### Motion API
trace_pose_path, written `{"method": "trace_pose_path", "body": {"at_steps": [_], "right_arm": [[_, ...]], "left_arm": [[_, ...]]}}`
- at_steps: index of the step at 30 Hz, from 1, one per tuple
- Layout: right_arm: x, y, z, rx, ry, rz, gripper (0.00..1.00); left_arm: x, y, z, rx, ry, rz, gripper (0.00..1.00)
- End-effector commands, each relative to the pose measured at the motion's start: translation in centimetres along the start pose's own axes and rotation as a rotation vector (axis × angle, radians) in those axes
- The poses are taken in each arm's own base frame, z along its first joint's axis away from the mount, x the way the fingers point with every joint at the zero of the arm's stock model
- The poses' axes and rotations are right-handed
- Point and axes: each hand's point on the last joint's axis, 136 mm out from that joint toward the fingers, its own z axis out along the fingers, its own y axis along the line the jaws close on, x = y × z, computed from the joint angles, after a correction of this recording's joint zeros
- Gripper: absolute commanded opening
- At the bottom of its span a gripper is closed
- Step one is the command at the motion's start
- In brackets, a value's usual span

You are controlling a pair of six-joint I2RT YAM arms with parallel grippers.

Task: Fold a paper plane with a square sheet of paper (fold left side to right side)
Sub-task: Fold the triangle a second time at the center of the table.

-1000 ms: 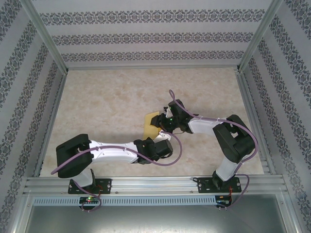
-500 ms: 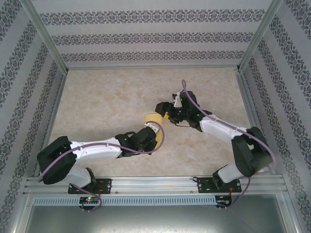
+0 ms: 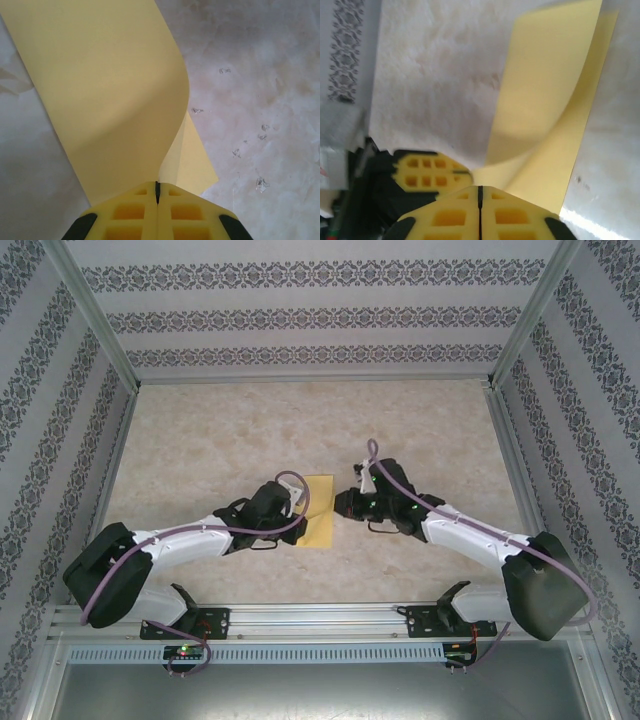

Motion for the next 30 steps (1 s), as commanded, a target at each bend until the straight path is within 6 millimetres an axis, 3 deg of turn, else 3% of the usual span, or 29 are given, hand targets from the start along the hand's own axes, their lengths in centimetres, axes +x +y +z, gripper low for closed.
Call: {"method": "trace_pose_path", "body": {"at_steps": [1, 6, 13, 30], "right_arm": [[1.7, -1.8, 1.5, 0.088, 0.025, -0.024, 0.00], [4.1, -3.3, 3.6, 0.163, 0.102, -0.041, 0.00], [6.0, -5.2, 4.9, 0.300, 0.208, -0.077, 0.00], [7.6, -6.9, 5.5, 0.387, 0.293, -0.090, 0.00]], "left_arm": [[-0.6, 0.2, -0.3, 0.021, -0.011, 0.016, 0.00], [-1.0, 1.4, -0.8, -0.019, -0.014, 0.018, 0.00], [-0.8, 2.4, -0.7, -0.052, 0.028, 0.052, 0.00], [-1.4, 3.6, 1.0, -0.079, 0.075, 0.118, 0.00]]}}
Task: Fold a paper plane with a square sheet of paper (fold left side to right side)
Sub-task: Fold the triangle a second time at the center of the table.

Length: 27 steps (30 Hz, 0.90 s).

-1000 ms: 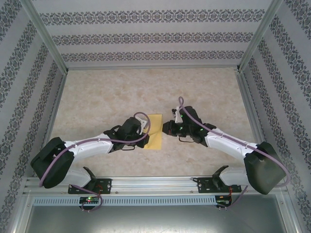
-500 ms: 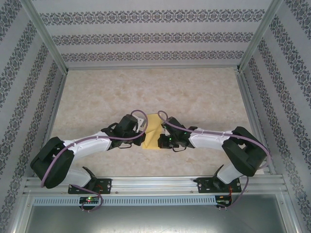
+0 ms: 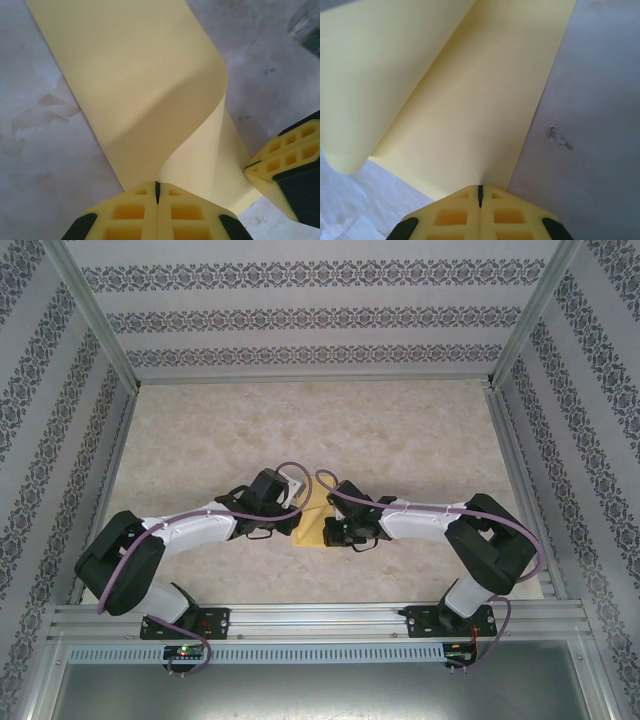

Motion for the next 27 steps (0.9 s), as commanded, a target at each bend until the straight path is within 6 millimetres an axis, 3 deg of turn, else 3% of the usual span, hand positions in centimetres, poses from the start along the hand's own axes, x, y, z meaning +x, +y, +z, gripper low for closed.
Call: {"method": "trace_pose_path", "body": {"at_steps": [1, 27], "right_arm": [[0.9, -1.2, 0.5, 0.060, 0.036, -0.016, 0.00], [1.5, -1.3, 0.4, 0.065, 0.055, -0.033, 0.00]], "left_arm": [[-0.3, 0.6, 0.2, -0.009, 0.016, 0.018, 0.00], [-0.8, 2.1, 2.4, -0.051, 0.044, 0.024, 0.00]]}}
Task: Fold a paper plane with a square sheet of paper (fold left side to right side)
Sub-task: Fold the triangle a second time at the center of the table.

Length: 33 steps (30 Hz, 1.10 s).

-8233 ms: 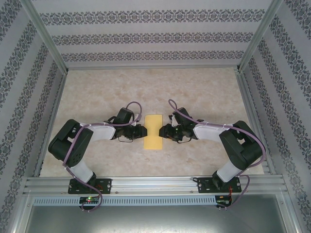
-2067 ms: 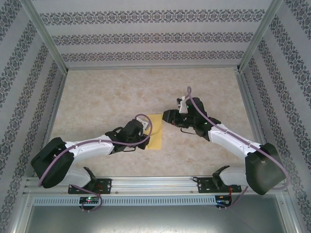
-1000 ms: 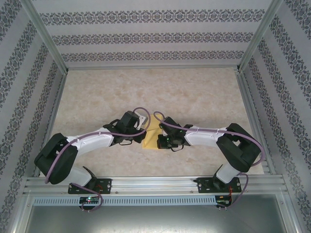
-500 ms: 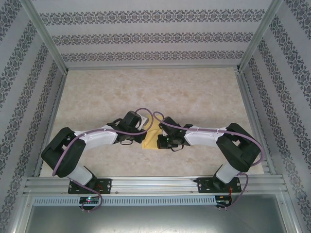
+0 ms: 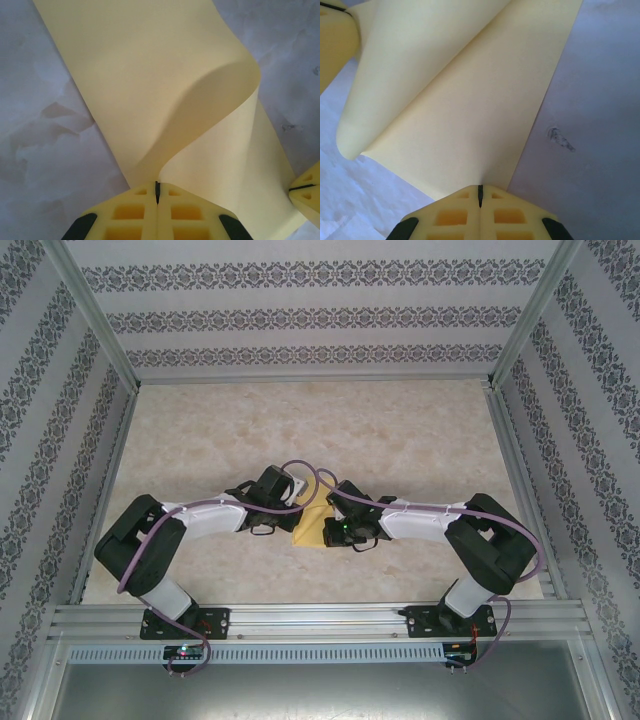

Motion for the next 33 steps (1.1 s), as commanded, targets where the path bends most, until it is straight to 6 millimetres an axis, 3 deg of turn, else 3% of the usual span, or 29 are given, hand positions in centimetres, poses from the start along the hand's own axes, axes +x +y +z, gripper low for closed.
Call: {"method": "trace_pose_path", "body": {"at_steps": [1, 18, 33], "right_arm": [[1.49, -1.33, 0.37, 0.065, 0.054, -0.009, 0.00], [1.66, -1.63, 0.45, 0.081, 0.063, -0.009, 0.00], [1.67, -1.67, 0.43, 0.082, 0.063, -0.010, 0.00]], "left_arm": [[-0.93, 0.64, -0.02, -0.018, -0.014, 0.015, 0.00], [-1.63, 0.88, 0.52, -0.025, -0.020, 0.012, 0.00], [-0.86, 1.37, 0.86, -0.048, 0.014, 0.021, 0.00]]}}
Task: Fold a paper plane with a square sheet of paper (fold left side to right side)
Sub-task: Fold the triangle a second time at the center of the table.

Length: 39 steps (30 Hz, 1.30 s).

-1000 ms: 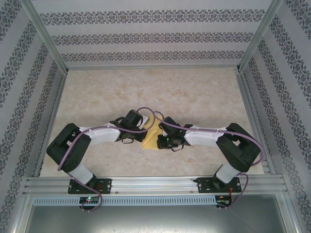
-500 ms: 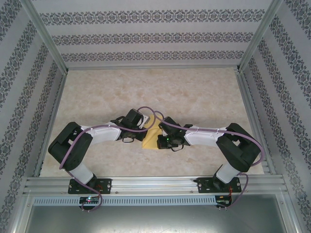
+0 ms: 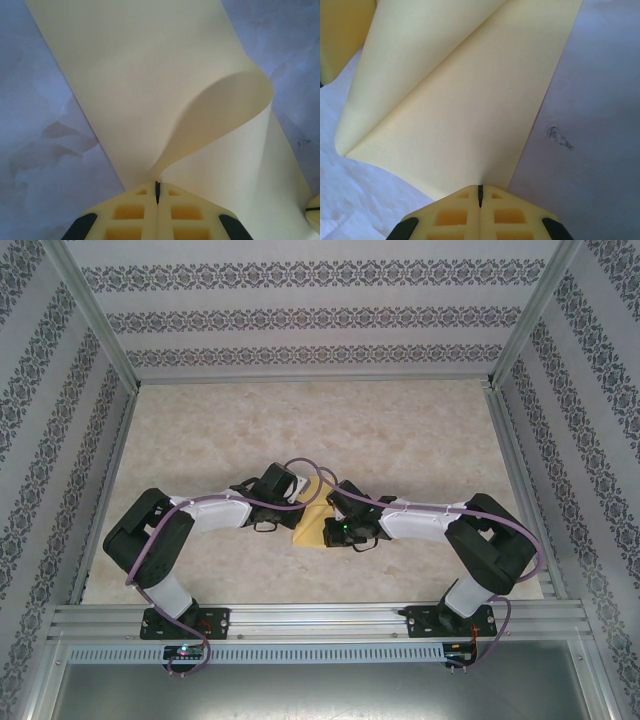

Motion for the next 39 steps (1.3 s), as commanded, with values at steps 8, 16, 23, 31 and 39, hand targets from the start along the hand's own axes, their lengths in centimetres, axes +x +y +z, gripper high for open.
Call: {"method": "trace_pose_path", "body": {"at_steps": [8, 16, 23, 31, 39], "right_arm": [[1.5, -1.6, 0.5, 0.080, 0.059, -0.010, 0.00], [1.2, -1.3, 0.4, 0.068, 0.047, -0.008, 0.00], [-0.4, 0.4, -1.0, -0.035, -0.036, 0.005, 0.00], [-2.3, 0.3, -3.8, -0.148, -0.156, 0.087, 0.00], [-5.9, 1.8, -4.1, -0.401, -0.269, 0.240, 0.00]], "left_arm": [[0.2, 1.0, -0.2, -0.036, 0.019, 0.023, 0.00], [0.6, 1.0, 0.4, -0.031, 0.035, 0.023, 0.00], [0.9, 0.9, 0.9, -0.013, 0.047, 0.019, 0.00], [0.8, 0.6, 0.9, -0.002, 0.047, 0.020, 0.00], [0.7, 0.5, 0.6, 0.006, 0.040, 0.025, 0.00]]}}
